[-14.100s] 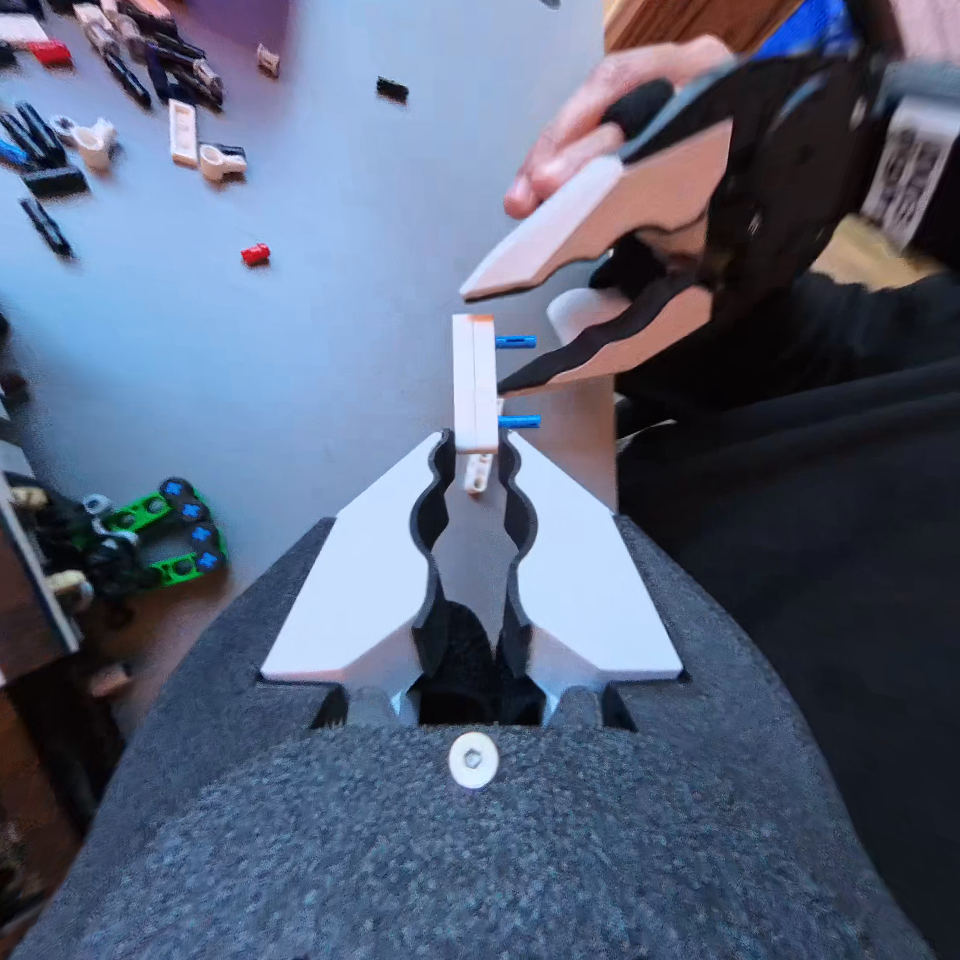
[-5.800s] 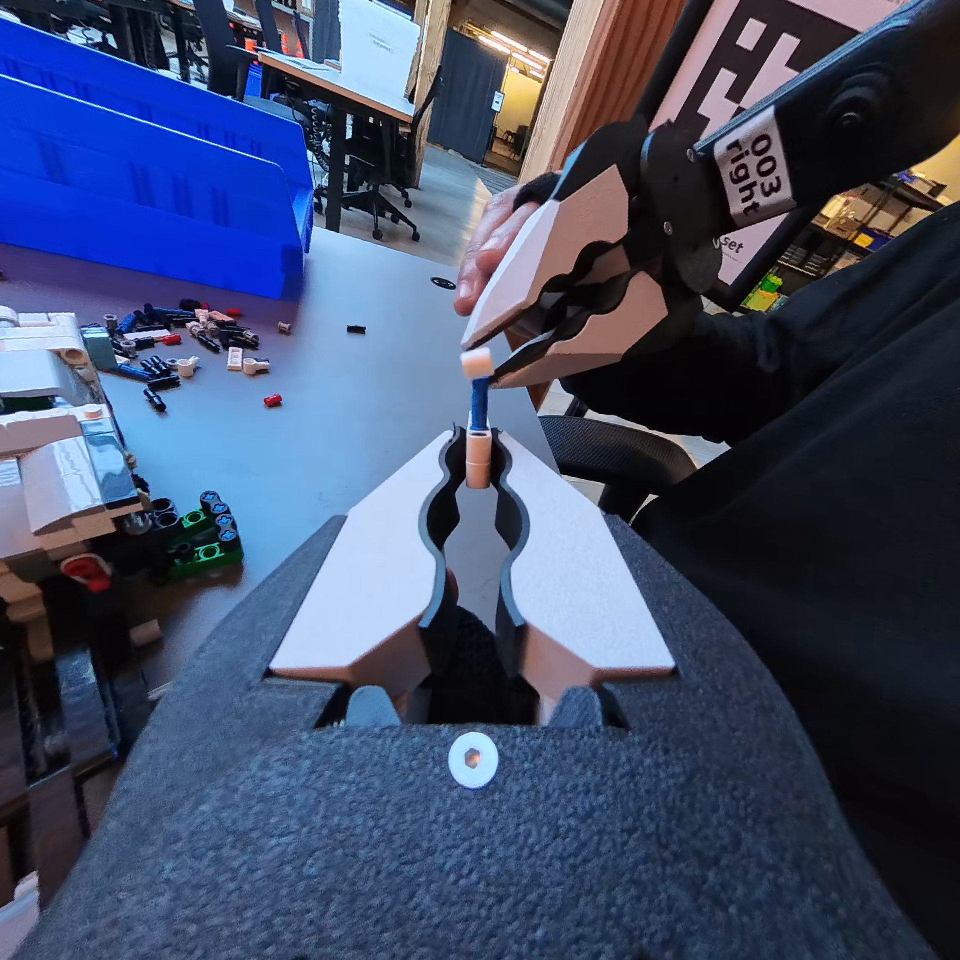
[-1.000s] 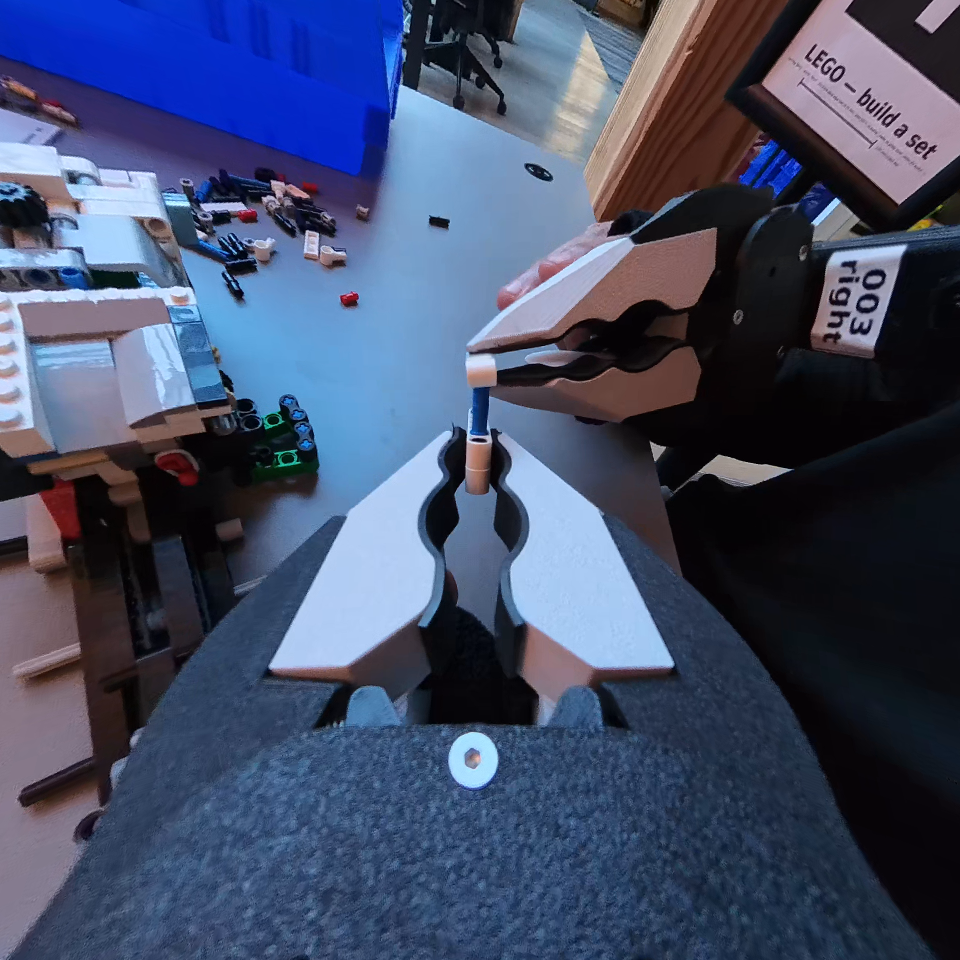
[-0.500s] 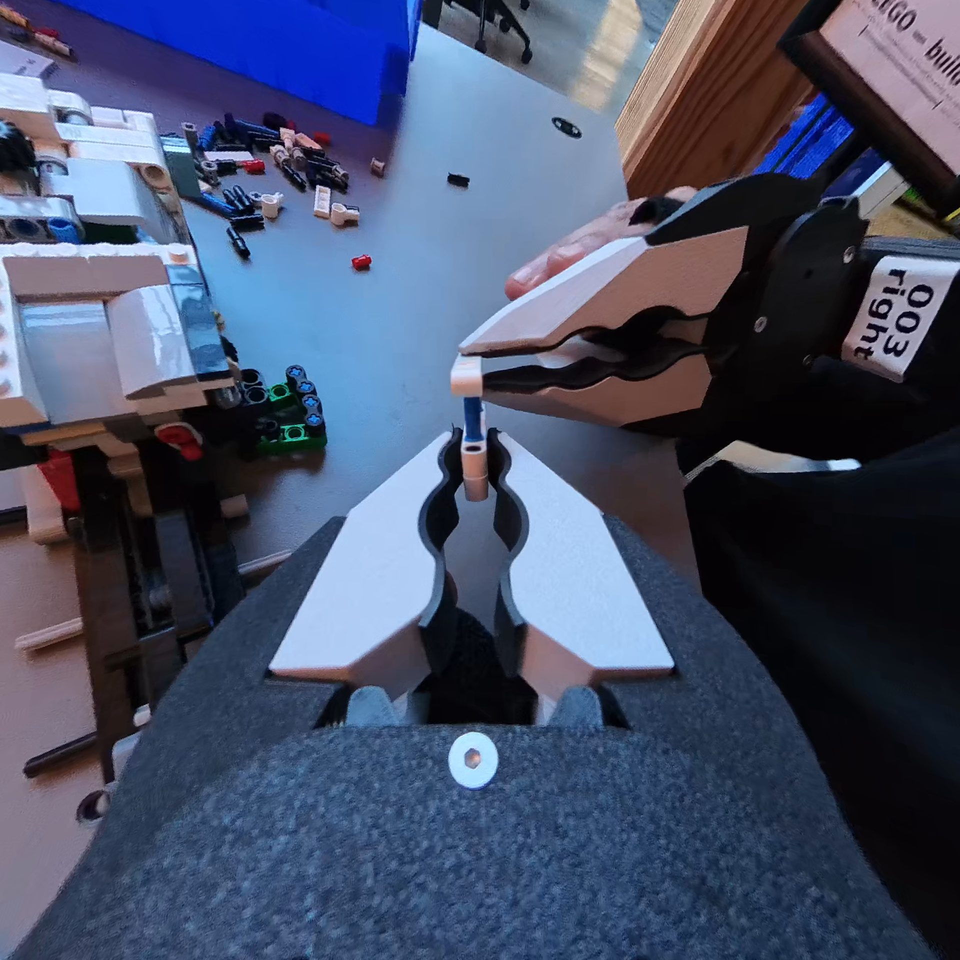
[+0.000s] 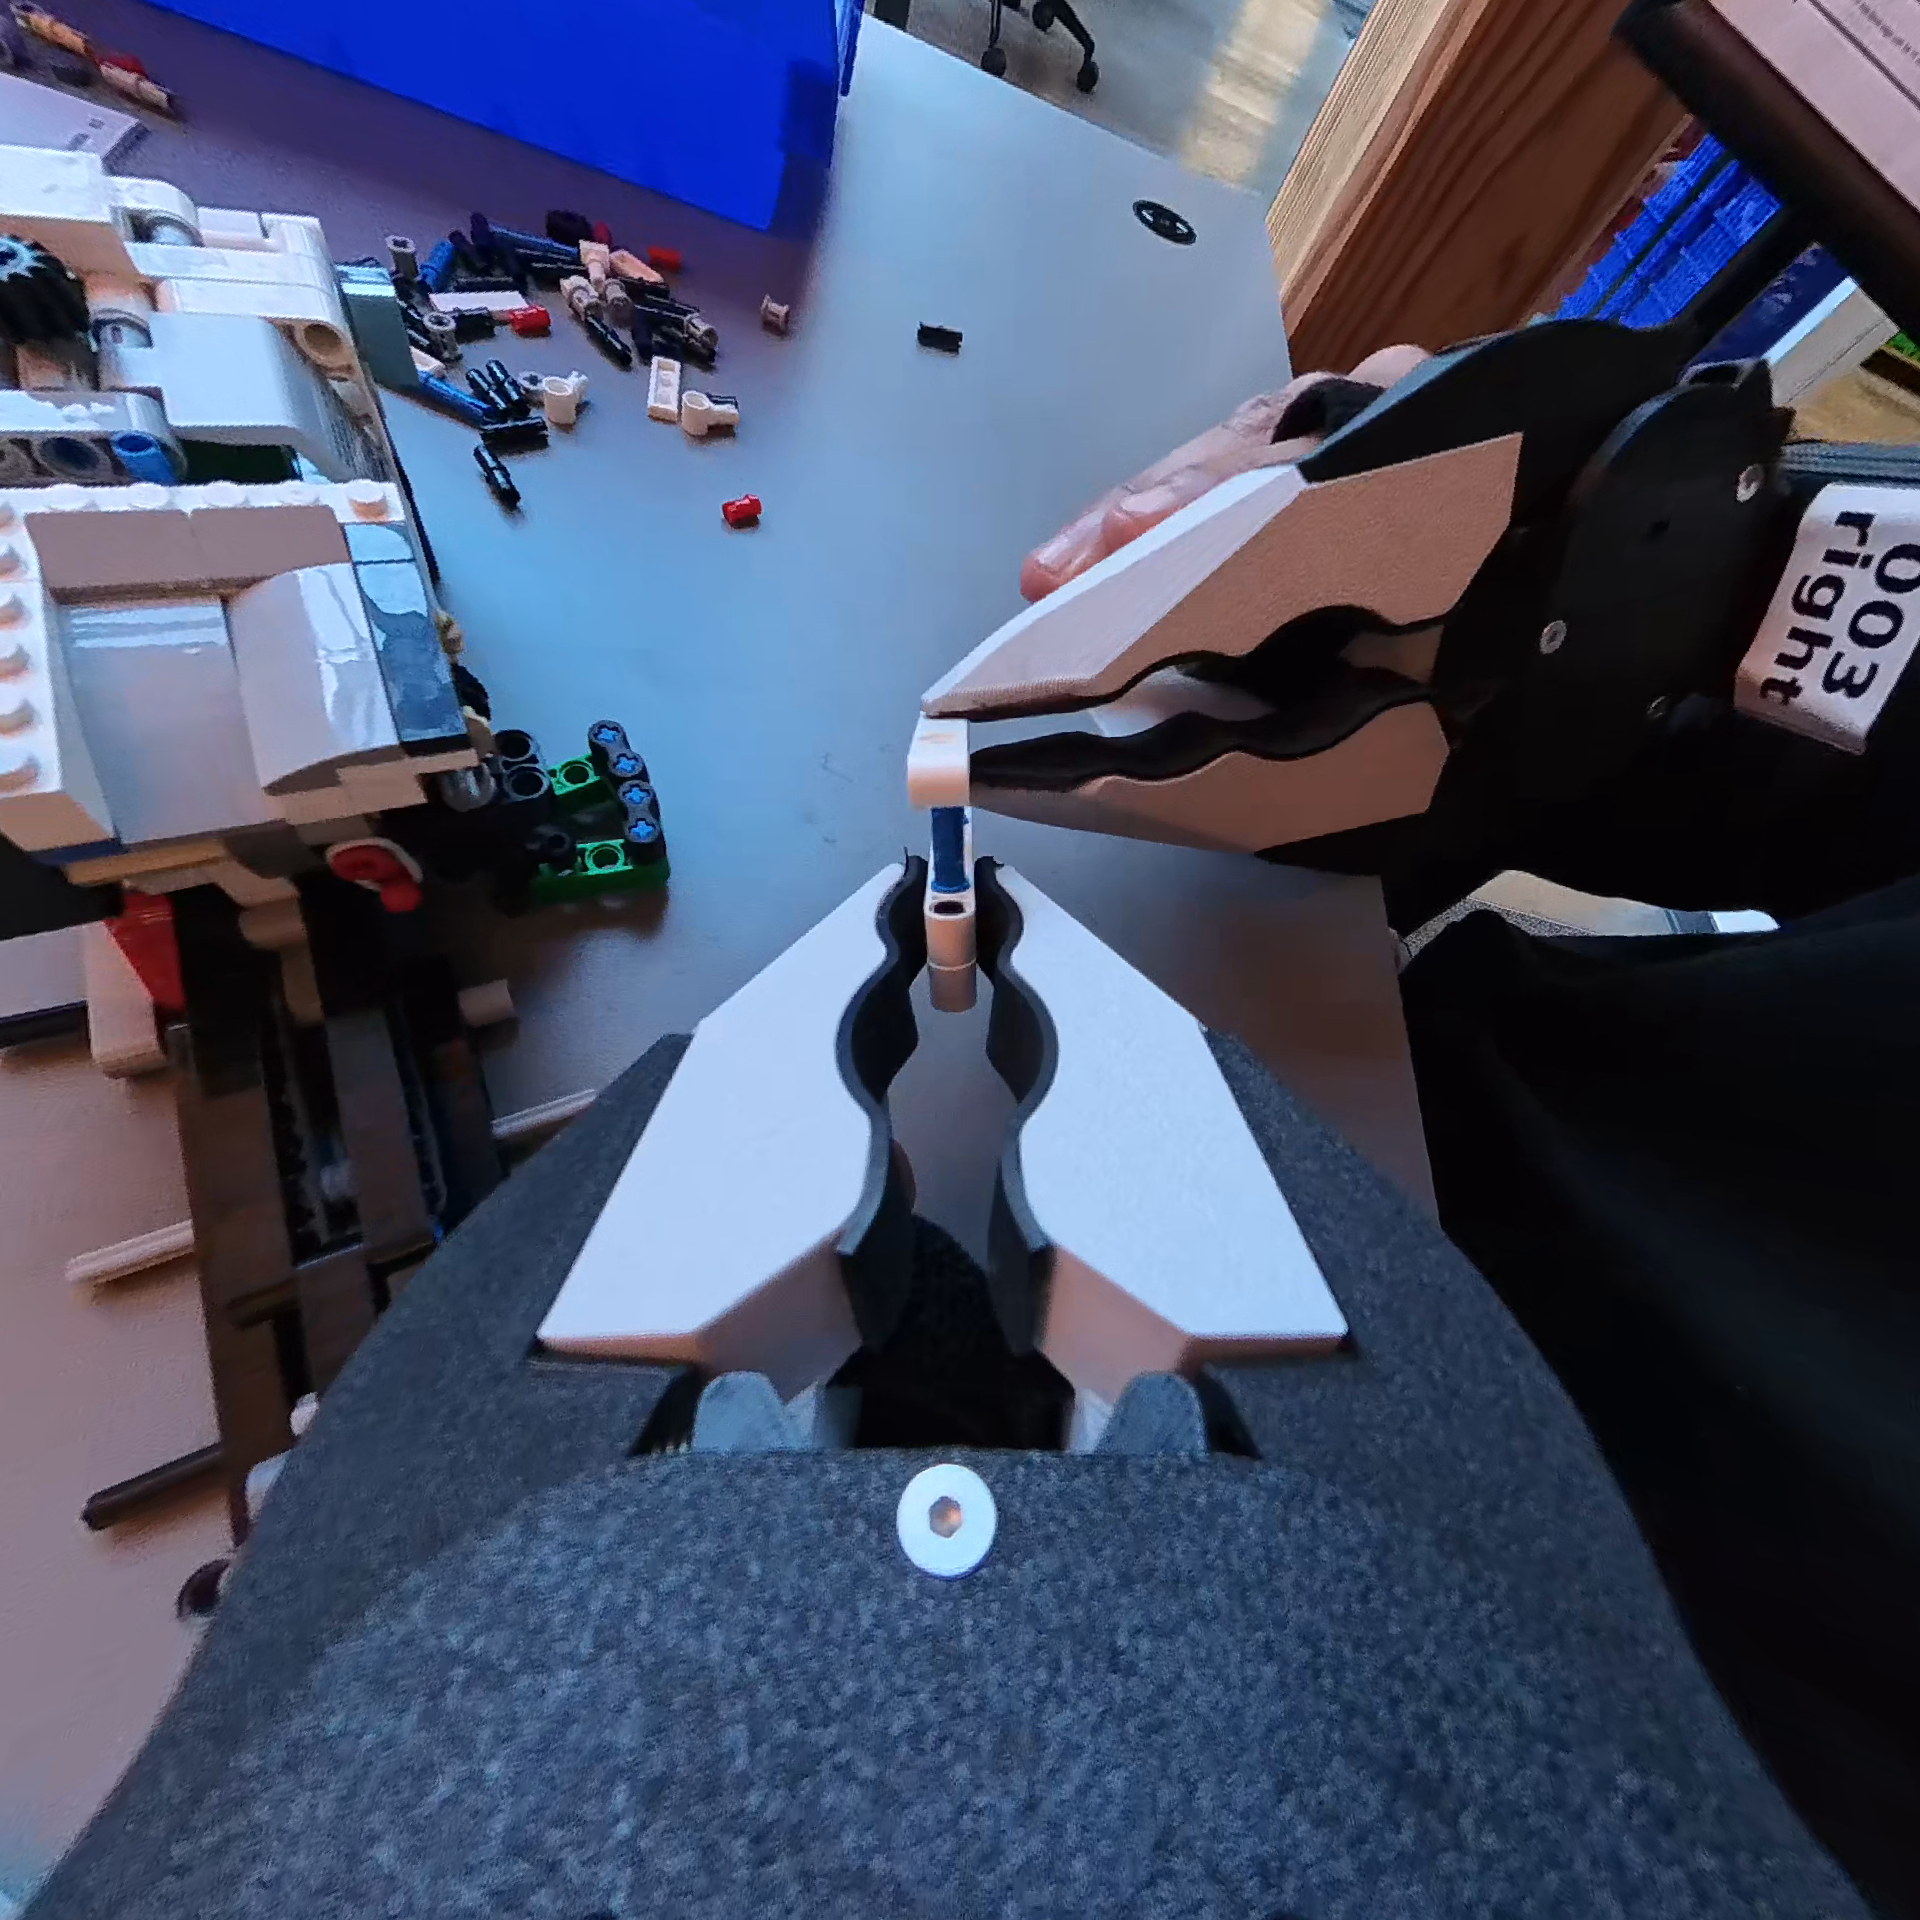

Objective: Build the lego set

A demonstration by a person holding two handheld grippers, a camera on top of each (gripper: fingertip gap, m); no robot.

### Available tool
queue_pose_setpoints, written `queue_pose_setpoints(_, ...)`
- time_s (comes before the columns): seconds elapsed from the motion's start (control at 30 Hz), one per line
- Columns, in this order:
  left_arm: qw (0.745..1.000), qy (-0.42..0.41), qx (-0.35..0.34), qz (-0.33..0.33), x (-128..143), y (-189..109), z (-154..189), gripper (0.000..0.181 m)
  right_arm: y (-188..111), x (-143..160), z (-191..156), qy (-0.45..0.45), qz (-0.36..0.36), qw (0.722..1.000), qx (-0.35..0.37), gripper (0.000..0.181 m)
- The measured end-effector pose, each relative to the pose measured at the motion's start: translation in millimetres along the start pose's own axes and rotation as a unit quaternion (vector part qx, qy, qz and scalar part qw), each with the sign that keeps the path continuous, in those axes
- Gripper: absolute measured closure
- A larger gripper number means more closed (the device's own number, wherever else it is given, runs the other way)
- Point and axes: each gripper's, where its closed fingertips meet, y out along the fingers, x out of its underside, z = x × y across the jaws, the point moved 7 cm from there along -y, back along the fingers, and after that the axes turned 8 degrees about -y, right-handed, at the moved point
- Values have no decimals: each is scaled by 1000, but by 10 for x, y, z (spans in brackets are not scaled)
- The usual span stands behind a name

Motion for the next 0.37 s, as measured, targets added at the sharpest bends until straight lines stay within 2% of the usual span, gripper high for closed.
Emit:
queue_pose_setpoints(0.03,1000,1,-1,0,0,1,0,175,-3,3,3,6,1,1000,-1,175)
queue_pose_setpoints(0.17,1000,4,-7,3,-2,1,0,175,7,6,20,46,0,999,-16,175)
queue_pose_setpoints(0.37,1000,14,-10,18,-32,-5,6,175,6,9,49,38,9,999,-3,176)
